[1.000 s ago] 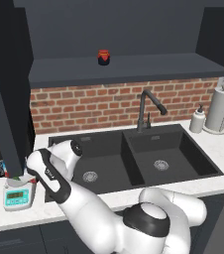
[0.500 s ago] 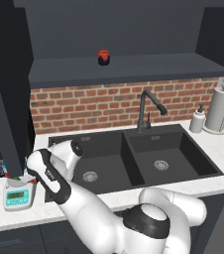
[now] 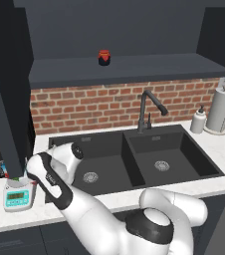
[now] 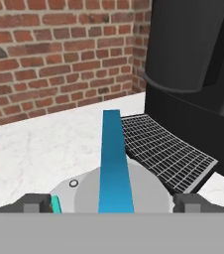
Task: Pick the boxed food and place it on the digital scale for weighing, and close the cabinet.
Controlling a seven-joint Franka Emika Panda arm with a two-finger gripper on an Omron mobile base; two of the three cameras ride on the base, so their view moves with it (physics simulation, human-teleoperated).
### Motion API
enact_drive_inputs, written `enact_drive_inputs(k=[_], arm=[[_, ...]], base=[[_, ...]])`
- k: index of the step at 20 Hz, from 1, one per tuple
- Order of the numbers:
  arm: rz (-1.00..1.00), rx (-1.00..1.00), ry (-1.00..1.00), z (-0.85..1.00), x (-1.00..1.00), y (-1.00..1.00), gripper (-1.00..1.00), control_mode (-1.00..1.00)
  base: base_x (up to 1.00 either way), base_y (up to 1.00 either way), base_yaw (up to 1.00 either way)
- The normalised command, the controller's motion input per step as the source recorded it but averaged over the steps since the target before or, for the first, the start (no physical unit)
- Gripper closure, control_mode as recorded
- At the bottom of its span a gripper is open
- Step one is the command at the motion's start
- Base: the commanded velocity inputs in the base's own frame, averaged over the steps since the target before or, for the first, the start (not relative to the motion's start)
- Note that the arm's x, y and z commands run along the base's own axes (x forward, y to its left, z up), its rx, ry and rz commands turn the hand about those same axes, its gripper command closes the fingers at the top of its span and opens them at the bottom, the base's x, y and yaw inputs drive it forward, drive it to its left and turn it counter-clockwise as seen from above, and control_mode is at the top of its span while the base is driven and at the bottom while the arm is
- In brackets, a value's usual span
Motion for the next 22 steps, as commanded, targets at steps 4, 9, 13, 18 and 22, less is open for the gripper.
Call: enact_drive_inputs(k=[4,9,13,18,22], arm=[[0.00,0.00,-0.01,0.24,-0.09,0.00,-1.00,-1.00],[0.00,0.02,0.00,0.41,-0.16,-0.11,-1.00,-1.00],[0.00,0.08,-0.03,0.51,-0.33,-0.40,-1.00,-1.00],[-0.01,0.13,-0.12,0.49,-0.62,-0.62,-1.00,-1.00],[-0.03,0.15,-0.21,0.66,-0.72,-0.56,-1.00,-1.00]], base=[[0.00,0.00,0.00],[0.00,0.00,0.00],[0.00,0.00,0.00],[0.00,0.00,0.00],[0.00,0.00,0.00]])
